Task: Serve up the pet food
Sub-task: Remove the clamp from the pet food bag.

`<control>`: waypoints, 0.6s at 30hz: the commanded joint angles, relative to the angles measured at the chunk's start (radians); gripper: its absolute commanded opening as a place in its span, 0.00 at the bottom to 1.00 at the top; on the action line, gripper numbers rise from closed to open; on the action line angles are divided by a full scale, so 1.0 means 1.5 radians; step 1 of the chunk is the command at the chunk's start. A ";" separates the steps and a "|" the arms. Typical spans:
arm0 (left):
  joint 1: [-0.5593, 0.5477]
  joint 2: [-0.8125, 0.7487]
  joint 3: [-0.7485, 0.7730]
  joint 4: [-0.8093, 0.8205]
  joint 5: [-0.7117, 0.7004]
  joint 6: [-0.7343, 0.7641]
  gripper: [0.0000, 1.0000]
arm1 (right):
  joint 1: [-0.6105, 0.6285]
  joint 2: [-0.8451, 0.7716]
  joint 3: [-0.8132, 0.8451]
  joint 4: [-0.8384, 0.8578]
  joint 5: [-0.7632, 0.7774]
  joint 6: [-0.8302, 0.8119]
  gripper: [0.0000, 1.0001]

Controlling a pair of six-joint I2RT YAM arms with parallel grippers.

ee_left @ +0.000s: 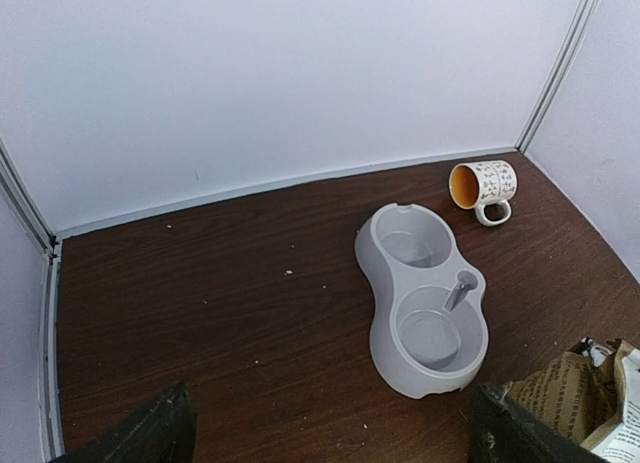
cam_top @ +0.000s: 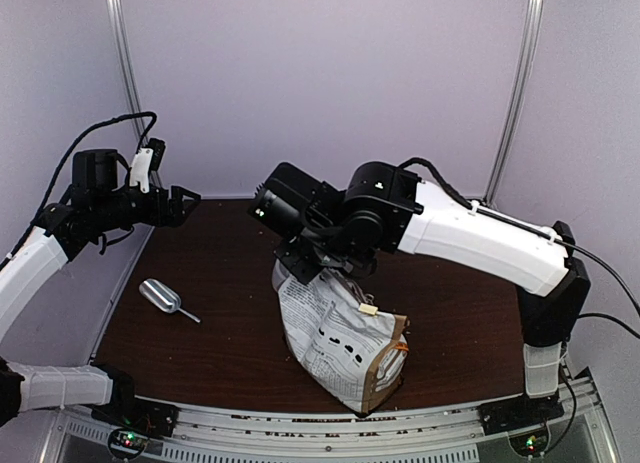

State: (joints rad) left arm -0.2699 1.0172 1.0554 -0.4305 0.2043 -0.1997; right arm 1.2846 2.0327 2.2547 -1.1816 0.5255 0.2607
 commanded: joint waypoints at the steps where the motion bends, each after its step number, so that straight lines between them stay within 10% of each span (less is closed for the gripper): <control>1: 0.002 -0.003 0.013 0.013 -0.002 0.006 0.98 | 0.003 -0.004 0.016 -0.009 0.019 0.015 0.13; 18: 0.001 -0.007 0.012 0.012 -0.016 0.009 0.98 | -0.017 -0.122 -0.016 0.079 0.034 0.009 0.12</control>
State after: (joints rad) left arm -0.2699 1.0172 1.0554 -0.4305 0.1963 -0.1997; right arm 1.2781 1.9327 2.2543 -1.1046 0.5331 0.2676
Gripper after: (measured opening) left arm 0.977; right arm 0.123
